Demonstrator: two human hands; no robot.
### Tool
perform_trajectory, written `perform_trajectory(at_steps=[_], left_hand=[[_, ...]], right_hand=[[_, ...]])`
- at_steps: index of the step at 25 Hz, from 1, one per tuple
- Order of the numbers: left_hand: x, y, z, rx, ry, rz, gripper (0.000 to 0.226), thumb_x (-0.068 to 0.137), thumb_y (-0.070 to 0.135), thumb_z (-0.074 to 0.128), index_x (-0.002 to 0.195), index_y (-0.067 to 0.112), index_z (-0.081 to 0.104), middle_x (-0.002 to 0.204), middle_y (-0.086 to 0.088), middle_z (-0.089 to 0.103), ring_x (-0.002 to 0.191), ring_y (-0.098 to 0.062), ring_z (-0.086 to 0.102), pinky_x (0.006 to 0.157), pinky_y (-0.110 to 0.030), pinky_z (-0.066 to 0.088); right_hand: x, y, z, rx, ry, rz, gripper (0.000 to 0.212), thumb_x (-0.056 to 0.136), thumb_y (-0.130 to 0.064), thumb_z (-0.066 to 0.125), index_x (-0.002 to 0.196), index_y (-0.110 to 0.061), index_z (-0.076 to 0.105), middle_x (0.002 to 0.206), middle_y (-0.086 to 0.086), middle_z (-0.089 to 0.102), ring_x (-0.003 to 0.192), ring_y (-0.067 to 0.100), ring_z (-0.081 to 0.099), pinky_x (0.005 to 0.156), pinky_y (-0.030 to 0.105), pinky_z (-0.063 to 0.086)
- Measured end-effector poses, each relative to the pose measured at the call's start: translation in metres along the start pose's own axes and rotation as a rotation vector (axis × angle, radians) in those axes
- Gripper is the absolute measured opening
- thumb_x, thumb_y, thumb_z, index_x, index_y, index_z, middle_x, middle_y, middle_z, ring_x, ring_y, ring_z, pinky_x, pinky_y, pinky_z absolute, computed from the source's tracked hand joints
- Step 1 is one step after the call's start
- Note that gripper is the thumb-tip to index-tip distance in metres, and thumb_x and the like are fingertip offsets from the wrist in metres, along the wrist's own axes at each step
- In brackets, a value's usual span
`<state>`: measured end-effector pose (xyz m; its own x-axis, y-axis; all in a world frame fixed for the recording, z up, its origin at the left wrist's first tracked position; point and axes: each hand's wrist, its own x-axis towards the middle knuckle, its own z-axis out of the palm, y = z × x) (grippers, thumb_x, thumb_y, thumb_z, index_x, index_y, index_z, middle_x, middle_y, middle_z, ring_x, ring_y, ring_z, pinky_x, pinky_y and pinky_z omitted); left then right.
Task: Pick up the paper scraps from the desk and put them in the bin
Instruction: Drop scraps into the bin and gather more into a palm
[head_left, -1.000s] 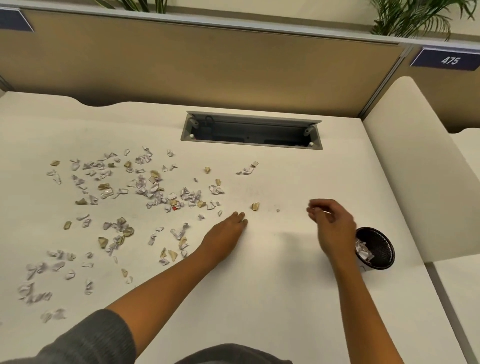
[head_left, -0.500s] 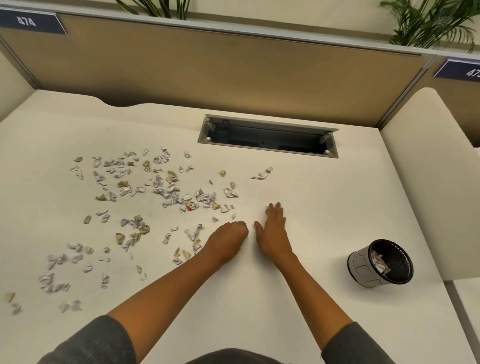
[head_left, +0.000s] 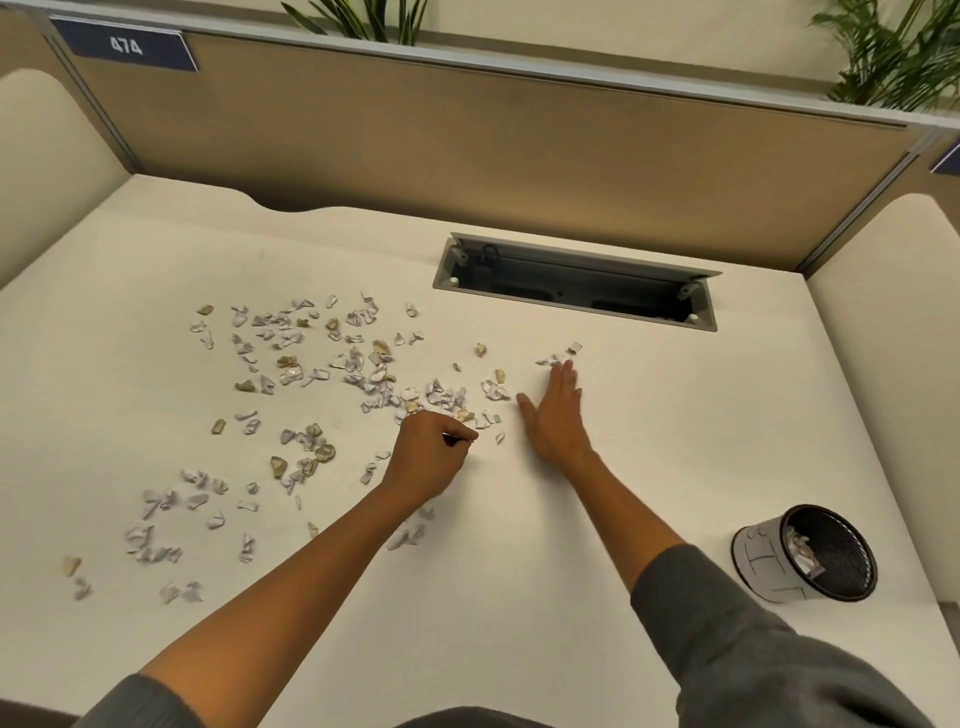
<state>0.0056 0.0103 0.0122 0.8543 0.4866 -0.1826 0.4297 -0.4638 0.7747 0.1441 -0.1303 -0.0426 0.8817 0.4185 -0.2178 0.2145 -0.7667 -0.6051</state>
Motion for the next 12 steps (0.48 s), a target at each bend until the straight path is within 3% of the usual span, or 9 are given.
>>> perform_trajectory(at_steps=[3,6,8,12], left_hand=[[-0.004,-0.005,-0.009,-0.049,0.027,-0.051,0.015,0.085,0.008,0.068,0.088,0.015,0.079,0.09,0.0,0.077,0.068,0.004,0.064,0.061,-0.004,0.047],[-0.006,-0.008,-0.015,-0.078,0.045,-0.078,0.013,0.085,0.009,0.068,0.09,0.014,0.08,0.091,-0.001,0.077,0.073,-0.003,0.067,0.07,-0.013,0.052],[-0.007,-0.008,-0.019,-0.115,0.049,-0.108,0.013,0.085,0.009,0.069,0.091,0.014,0.08,0.09,-0.001,0.077,0.078,-0.009,0.07,0.074,-0.019,0.054],[-0.005,-0.007,-0.023,-0.281,0.083,-0.181,0.019,0.082,0.006,0.068,0.089,0.019,0.079,0.085,0.003,0.076,0.073,-0.01,0.072,0.062,-0.013,0.051]], right_hand=[[0.029,0.005,-0.02,0.015,0.048,0.067,0.075,0.105,-0.037,0.036,0.155,0.0,-0.007,0.164,0.015,-0.016,0.152,0.028,-0.014,0.12,0.036,-0.007],[0.049,0.009,-0.034,0.002,0.032,0.101,0.071,0.105,-0.037,0.035,0.157,-0.005,-0.002,0.164,0.012,-0.014,0.152,0.028,-0.011,0.122,0.038,-0.004],[0.055,0.01,-0.036,-0.017,-0.009,0.06,0.067,0.106,-0.037,0.035,0.157,-0.009,0.004,0.166,0.01,-0.009,0.153,0.028,-0.005,0.123,0.04,0.0],[0.048,0.006,-0.026,-0.025,-0.109,-0.11,0.059,0.106,-0.034,0.036,0.157,-0.012,0.015,0.166,0.005,0.004,0.153,0.022,0.006,0.124,0.038,0.008]])
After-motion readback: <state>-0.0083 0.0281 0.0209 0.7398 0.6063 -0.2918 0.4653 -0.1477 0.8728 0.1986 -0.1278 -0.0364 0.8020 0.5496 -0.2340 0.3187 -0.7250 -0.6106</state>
